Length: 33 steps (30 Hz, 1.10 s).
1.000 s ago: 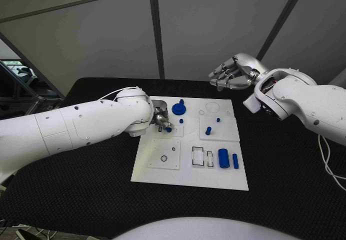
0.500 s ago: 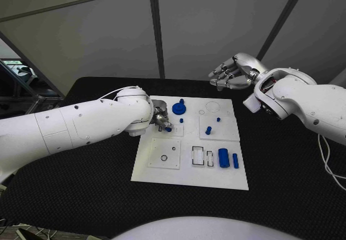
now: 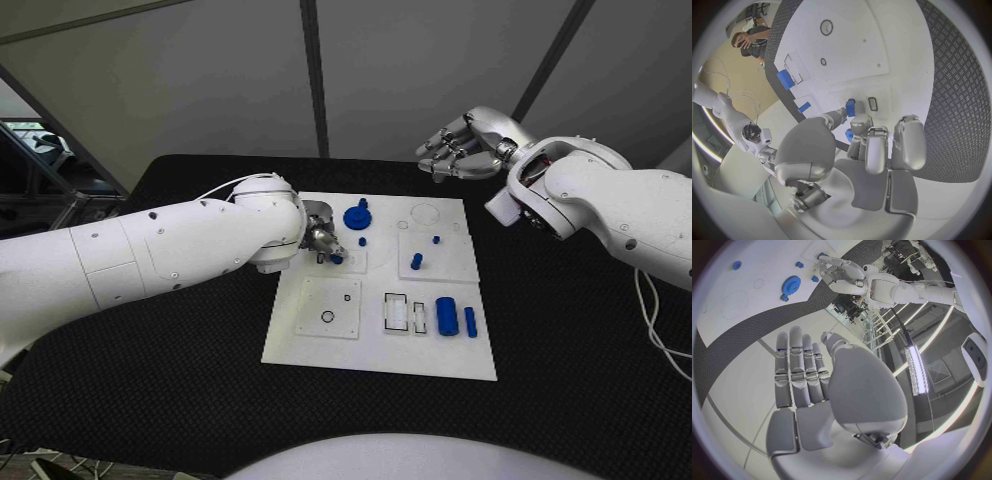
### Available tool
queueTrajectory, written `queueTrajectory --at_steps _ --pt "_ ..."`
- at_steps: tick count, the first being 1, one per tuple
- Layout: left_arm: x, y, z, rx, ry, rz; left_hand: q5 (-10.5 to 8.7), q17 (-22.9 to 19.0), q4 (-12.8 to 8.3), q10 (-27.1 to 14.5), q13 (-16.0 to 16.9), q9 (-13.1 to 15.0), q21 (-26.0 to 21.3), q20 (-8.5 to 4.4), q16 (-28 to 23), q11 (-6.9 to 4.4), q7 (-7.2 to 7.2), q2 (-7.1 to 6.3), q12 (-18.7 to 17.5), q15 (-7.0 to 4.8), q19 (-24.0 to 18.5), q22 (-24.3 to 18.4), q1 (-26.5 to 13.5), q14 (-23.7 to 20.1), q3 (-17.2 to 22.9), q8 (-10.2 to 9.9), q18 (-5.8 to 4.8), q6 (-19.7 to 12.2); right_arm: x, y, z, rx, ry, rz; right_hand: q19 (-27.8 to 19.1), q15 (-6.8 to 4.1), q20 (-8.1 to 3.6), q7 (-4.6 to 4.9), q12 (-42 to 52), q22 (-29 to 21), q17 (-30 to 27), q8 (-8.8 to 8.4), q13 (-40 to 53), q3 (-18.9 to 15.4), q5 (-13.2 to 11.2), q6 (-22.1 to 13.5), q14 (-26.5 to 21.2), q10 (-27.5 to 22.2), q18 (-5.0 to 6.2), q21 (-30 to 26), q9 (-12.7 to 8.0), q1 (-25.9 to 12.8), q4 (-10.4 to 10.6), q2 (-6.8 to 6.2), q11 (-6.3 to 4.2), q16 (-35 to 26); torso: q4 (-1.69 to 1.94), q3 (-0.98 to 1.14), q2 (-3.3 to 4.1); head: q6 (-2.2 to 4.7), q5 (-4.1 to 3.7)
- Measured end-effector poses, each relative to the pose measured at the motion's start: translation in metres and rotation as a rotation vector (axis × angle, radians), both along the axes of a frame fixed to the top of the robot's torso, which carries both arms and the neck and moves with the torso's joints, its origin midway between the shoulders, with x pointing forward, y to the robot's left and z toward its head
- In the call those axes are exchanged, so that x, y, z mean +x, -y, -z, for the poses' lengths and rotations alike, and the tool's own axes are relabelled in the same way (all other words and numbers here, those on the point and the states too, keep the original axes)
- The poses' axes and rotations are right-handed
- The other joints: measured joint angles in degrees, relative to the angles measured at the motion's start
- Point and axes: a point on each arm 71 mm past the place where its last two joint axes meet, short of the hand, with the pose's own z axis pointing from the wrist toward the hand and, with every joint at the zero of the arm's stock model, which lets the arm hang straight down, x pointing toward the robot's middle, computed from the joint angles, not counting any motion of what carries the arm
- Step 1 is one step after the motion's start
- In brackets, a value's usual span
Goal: Assemble the parts on the task board
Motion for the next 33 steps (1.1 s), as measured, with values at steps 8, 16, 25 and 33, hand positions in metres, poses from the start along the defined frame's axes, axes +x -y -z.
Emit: queueTrajectory --at_steps 8,16,25,33 --pt "-0.0003 0.0012 0.0022 0.003 -0.006 0.0 0.0 0.0 1.1 0.0 0.2 0.0 0.2 0.0 0.2 -0.01 -0.06 0.29 0.3 0.0 0.0 0.0 -1.0 0.0 -2.9 -0.2 0.0 0.5 0.0 0.0001 0.0 -0.001 0.0 0.0 0.0 0.0 0.0 0.0 0.0 0.0 0.0 0.0 0.0 0.0 0.0 0.0 0.0 0.0 0.0 -0.2 0.0 -0.3 0.0 0.31 0.0 0.0 -0.01 0.0 0.02 -0.07 -0.07" --pt "0.0006 0.0013 0.0026 0.003 -0.006 -0.002 -0.01 0.0 2.1 0.0 0.2 0.0 0.2 0.0 0.2 -0.01 0.0 0.47 0.3 0.0 0.0 0.0 -1.6 0.0 -5.5 -0.3 0.0 0.8 0.0002 0.0003 0.0001 -0.001 0.0 0.0 0.0 0.0 0.0 0.0 0.0 0.0 0.0 0.0 0.0 0.0 0.0 0.0 0.0 0.0 0.0 -0.2 0.0 -0.3 0.0 0.31 0.0 0.0 -0.02 0.0 0.02 -0.2 -0.15" --pt "0.0014 0.0021 0.0027 0.002 -0.004 -0.004 -0.01 0.0 3.2 0.0 0.3 0.2 0.2 -0.19 0.2 0.0 -0.01 0.78 0.3 0.0 0.2 0.0 -2.2 0.0 -8.1 -0.5 0.01 1.2 0.0003 0.0 0.0003 -0.002 0.0 0.0 0.0 0.0 0.0 0.0 0.0 0.0 0.0 0.0 0.0 0.0 0.0 0.0 0.0 0.0 0.0 -0.2 0.0 -0.3 0.0 0.31 0.0 0.0 -0.02 0.01 0.02 -0.12 -0.19" --pt "0.0016 0.003 0.0025 -0.001 0.0 -0.006 -0.01 0.0 5.3 0.2 0.7 0.3 0.5 -0.21 0.5 0.2 -0.42 0.84 0.6 0.0 0.6 0.0 -3.5 0.0 -11.7 -0.5 0.0 1.6 0.0005 -0.0002 0.0006 -0.003 -0.001 -0.001 0.0 0.0 0.0 0.0 -0.2 -0.1 0.0 0.0 0.0 0.0 0.0 0.0 0.0 0.0 0.0 -0.2 0.0 -0.3 0.0 0.31 0.0 -0.3 -0.02 0.01 0.02 -0.15 -0.26"
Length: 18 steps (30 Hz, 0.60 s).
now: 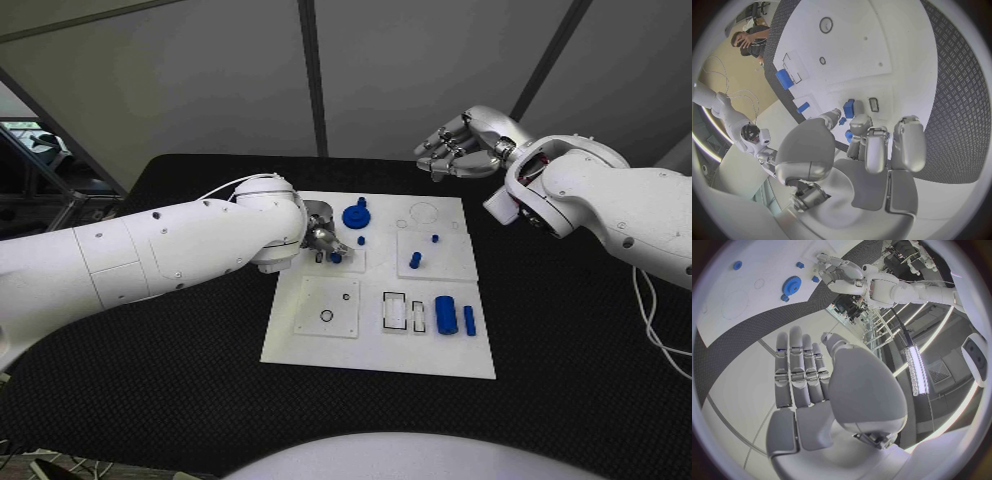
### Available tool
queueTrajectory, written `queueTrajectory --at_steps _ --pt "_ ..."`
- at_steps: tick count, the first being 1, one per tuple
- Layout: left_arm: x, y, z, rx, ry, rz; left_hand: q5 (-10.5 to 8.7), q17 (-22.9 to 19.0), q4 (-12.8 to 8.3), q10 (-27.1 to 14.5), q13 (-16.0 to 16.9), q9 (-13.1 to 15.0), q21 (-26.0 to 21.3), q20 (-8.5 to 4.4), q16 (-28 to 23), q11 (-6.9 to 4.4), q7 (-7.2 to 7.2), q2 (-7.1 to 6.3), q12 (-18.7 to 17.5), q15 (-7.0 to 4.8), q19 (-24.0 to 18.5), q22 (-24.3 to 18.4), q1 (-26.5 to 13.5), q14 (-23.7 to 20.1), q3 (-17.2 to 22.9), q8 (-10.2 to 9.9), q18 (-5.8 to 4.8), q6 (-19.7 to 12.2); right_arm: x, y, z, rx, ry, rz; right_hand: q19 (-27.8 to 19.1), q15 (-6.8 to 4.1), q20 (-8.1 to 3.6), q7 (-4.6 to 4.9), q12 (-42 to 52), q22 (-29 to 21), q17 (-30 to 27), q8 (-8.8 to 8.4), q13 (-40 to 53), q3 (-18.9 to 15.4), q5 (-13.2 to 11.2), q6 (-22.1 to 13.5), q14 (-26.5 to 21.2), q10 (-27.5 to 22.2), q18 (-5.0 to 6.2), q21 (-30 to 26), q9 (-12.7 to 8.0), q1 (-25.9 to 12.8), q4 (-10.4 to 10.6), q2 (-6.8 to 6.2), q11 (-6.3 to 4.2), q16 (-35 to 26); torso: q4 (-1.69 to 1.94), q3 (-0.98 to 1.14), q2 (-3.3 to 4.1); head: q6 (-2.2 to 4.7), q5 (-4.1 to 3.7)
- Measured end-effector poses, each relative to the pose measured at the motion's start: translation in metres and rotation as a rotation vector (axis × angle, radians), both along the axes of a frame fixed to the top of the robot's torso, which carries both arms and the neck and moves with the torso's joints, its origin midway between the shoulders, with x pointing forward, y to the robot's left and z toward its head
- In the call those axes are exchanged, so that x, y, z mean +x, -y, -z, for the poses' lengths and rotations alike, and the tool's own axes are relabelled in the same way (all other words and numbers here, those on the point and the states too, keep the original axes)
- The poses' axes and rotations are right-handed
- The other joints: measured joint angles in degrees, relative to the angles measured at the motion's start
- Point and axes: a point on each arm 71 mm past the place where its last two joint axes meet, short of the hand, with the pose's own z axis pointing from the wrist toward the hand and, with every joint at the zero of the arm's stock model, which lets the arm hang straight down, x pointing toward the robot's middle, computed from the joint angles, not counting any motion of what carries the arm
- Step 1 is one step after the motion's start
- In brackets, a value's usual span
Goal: Assemble the parts on the task board
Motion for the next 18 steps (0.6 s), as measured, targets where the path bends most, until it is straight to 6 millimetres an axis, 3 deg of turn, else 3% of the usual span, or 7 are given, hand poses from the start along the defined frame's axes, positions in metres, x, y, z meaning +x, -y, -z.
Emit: queueTrajectory --at_steps 18 --pt "-0.0005 -0.0003 -0.0002 -0.001 0.0 0.0 0.0 0.0 1.6 0.9 1.1 0.4 1.0 -0.2 0.6 -0.51 -0.41 0.0 1.0 -0.42 1.0 0.0 0.0 0.0 -3.0 0.0 0.0 0.8 0.0004 0.0 0.0006 -0.002 -0.003 -0.001 0.0 0.0 0.0 0.0 0.0 0.0 0.0 0.0 0.0 0.2 0.0 0.0 0.0 0.0 0.0 0.0 0.0 0.0 0.2 0.0 0.0 0.0 0.03 -0.01 -0.03 -0.18 -0.09"
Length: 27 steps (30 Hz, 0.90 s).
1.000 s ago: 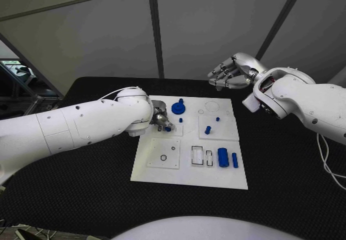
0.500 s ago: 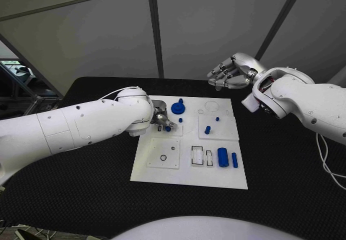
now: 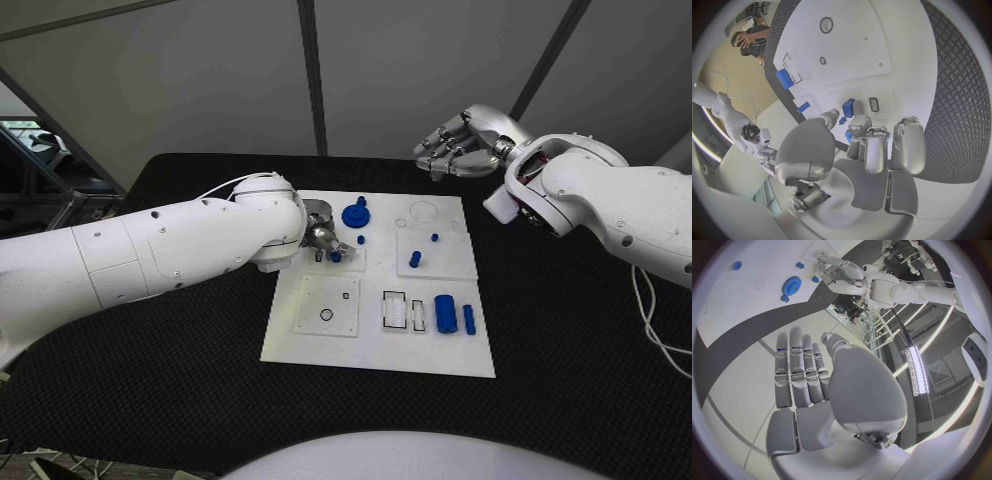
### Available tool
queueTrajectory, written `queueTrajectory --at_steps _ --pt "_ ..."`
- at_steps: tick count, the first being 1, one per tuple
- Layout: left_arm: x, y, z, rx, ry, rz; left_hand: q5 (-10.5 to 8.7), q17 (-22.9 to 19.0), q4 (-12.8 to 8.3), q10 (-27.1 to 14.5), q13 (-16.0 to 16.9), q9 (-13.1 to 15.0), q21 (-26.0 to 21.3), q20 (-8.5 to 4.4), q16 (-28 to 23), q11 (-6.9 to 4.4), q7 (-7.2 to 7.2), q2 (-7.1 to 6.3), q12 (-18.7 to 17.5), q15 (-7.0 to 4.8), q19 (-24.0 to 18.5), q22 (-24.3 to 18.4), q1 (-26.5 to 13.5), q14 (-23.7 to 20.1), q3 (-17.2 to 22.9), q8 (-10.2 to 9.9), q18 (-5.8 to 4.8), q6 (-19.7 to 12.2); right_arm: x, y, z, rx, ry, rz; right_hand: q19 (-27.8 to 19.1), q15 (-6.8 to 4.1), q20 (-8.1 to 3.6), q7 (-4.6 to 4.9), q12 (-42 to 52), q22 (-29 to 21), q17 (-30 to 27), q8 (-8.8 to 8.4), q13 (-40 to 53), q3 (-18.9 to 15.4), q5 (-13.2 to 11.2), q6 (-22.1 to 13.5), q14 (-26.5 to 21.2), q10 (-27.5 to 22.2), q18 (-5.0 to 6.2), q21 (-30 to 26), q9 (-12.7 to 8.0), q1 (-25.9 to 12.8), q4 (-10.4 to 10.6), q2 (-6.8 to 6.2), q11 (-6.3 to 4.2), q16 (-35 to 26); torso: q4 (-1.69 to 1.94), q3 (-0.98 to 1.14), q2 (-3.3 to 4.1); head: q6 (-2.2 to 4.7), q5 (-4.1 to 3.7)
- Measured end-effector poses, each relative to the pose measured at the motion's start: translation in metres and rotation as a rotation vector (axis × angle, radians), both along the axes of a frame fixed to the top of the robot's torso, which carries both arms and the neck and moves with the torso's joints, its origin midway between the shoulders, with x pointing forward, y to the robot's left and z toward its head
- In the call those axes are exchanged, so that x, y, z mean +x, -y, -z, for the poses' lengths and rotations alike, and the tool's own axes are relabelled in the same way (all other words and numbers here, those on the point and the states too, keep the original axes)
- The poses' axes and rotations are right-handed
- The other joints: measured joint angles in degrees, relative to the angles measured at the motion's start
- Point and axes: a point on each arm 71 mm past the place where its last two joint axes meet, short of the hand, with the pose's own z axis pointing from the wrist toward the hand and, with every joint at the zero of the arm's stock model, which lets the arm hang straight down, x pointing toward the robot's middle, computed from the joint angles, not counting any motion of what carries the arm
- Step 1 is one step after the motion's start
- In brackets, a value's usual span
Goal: Assemble the parts on the task board
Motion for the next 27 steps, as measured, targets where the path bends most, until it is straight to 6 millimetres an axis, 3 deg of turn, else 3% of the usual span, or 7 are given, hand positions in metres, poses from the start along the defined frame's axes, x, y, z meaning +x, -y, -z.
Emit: queueTrajectory --at_steps 22,27 --pt "-0.0025 -0.0017 -0.0007 0.005 -0.004 0.0 0.0 0.0 0.5 0.2 0.2 0.2 0.3 -0.2 0.0 -0.2 -0.2 0.23 0.2 0.0 0.2 0.0 0.2 0.0 -0.8 0.2 0.0 0.2 0.0004 0.0006 0.0005 -0.002 -0.002 0.0 0.0 0.0 0.0 0.0 0.0 0.0 0.0 0.0 0.0 0.0 0.0 0.0 0.0 0.0 0.0 0.0 0.0 0.0 0.0 0.0 0.0 0.0 0.03 0.01 0.0 0.01 0.1" --pt "0.0005 -0.0065 -0.0078 -0.01 0.008 -0.016 0.0 0.0 0.5 0.1 -1.0 0.1 0.3 -0.2 0.0 -0.05 -0.18 0.23 -0.5 0.0 0.2 0.0 0.2 0.0 -1.7 0.2 0.0 0.2 0.0008 0.0012 0.0008 -0.002 -0.002 0.002 0.0 0.0 0.0 0.0 0.0 0.0 0.0 0.0 0.0 0.0 0.0 0.0 0.0 0.0 0.0 0.0 0.0 0.0 0.0 0.0 0.0 0.0 0.03 0.0 -0.01 0.1 0.1"
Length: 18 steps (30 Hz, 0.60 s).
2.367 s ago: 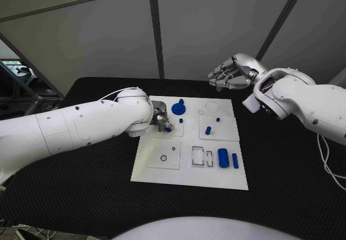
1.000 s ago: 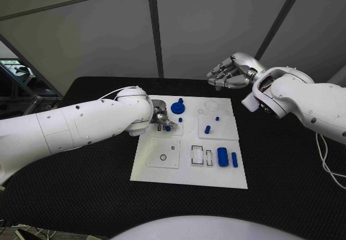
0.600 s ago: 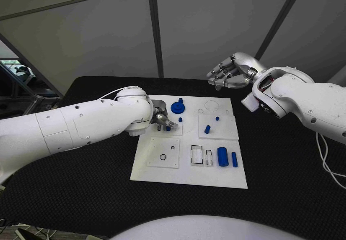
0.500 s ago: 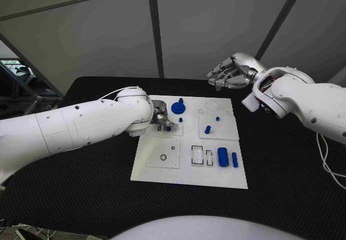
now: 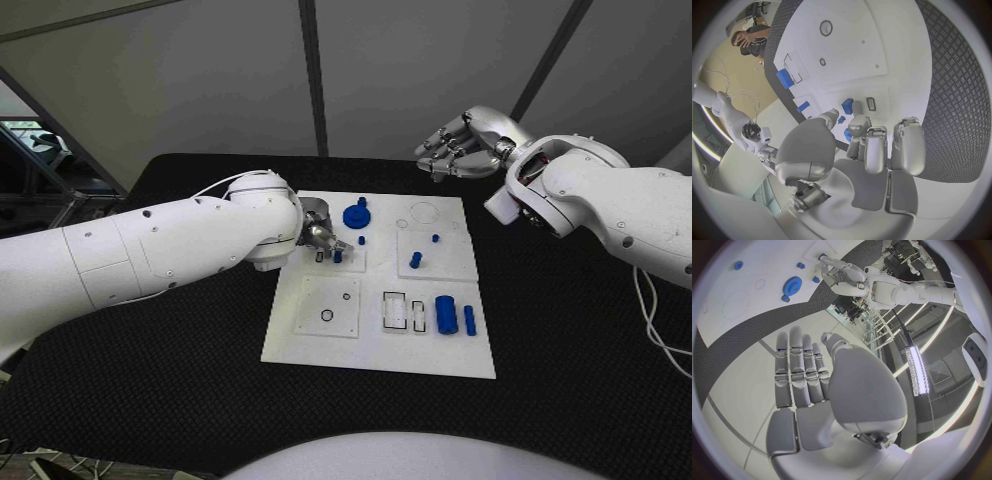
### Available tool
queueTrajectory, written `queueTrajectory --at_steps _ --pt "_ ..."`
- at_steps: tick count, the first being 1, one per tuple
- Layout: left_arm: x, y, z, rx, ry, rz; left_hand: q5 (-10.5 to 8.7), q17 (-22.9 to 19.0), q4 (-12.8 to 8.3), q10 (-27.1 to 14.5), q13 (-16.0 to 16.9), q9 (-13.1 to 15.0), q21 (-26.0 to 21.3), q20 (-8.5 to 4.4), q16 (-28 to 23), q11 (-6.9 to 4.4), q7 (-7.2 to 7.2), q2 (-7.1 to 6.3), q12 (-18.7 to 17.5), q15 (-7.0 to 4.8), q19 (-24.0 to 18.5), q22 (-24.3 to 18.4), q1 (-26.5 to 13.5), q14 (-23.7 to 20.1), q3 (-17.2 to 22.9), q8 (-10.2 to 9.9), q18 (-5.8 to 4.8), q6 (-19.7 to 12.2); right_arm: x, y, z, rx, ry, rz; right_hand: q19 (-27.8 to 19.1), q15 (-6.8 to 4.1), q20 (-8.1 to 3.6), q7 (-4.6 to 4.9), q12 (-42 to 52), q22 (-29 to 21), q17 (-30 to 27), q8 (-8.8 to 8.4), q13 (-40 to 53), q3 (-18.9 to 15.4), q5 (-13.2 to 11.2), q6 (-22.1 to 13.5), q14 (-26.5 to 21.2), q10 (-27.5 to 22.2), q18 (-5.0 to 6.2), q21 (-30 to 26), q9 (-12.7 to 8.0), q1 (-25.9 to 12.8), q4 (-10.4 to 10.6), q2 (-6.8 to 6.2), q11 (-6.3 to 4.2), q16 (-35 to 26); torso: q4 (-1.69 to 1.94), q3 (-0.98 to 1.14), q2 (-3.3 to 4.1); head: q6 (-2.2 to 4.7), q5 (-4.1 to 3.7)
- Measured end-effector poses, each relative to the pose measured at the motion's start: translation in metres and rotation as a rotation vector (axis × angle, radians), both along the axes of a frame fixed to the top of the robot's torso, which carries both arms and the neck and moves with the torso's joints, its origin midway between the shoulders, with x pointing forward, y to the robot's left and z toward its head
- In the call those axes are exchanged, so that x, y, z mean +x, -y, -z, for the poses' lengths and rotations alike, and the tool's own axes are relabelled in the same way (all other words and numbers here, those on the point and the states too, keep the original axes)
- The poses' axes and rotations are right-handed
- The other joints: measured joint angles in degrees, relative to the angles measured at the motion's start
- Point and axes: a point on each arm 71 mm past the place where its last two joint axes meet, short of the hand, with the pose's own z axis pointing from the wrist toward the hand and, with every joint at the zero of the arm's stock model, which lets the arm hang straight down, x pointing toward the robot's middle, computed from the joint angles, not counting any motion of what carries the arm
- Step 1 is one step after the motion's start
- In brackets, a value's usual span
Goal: Assemble the parts on the task board
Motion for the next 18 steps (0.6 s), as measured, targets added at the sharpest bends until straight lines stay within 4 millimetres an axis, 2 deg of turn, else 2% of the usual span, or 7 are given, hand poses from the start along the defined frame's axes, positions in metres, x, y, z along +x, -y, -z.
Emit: queueTrajectory --at_steps 3,8,13,18 --pt "0.005 -0.001 -0.013 -0.029 0.023 -0.014 0.0 0.0 0.4 -1.5 -1.7 0.0 -0.7 0.09 0.0 0.35 0.55 0.21 -1.4 0.0 -0.1 0.0 0.3 0.0 -1.2 -0.3 0.0 -1.0 0.0 0.0 0.0 0.0 0.0 0.001 0.0 0.0 0.0 0.0 0.0 0.0 0.0 0.0 0.0 0.0 0.0 0.0 0.0 0.0 0.0 0.0 0.0 0.0 0.0 0.0 0.0 0.0 -0.01 0.01 0.0 0.11 -0.03" --pt "0.012 -0.005 -0.034 -0.07 0.06 -0.034 0.0 0.0 1.1 -3.9 -4.7 -1.0 -2.5 0.75 -0.8 1.32 1.61 -0.83 -3.7 0.03 -1.5 0.0 1.3 0.0 -3.9 -2.1 0.0 -3.1 0.001 0.001 0.001 -0.001 -0.001 0.004 0.0 0.0 0.0 0.0 0.0 0.0 0.0 0.0 0.0 0.0 0.0 0.0 0.0 0.0 0.0 0.0 0.0 0.0 0.0 0.0 0.0 0.0 -0.01 0.01 0.0 0.34 -0.05" --pt "0.019 -0.011 -0.054 -0.098 0.083 -0.05 0.0 0.0 1.4 -7.2 -8.1 -2.5 -4.9 1.68 -1.9 2.26 2.89 -1.13 -6.2 1.1 -3.2 -1.1 2.2 -0.1 -7.3 -4.2 0.0 -4.5 0.002 0.002 0.001 -0.002 -0.002 0.006 0.0 0.0 0.0 0.0 0.0 0.0 0.0 0.0 0.0 0.0 0.0 0.0 0.0 0.0 0.0 0.0 0.0 0.0 0.0 0.0 0.0 0.0 -0.06 0.03 0.01 0.52 0.03" --pt "0.03 -0.021 -0.069 -0.095 0.086 -0.078 0.0 0.0 1.3 -8.7 -9.6 -4.7 -6.0 2.26 -2.3 3.17 3.69 0.15 -6.7 1.77 -4.1 -2.1 4.3 0.1 -10.3 -6.3 0.0 -5.3 0.003 0.002 0.001 -0.002 -0.002 0.009 0.0 0.0 0.0 0.0 0.0 -0.1 0.0 -0.22 0.0 0.0 0.2 0.0 0.0 0.0 0.0 -0.3 0.0 0.0 0.0 0.0 0.0 0.0 -0.06 0.05 0.04 0.81 0.07"
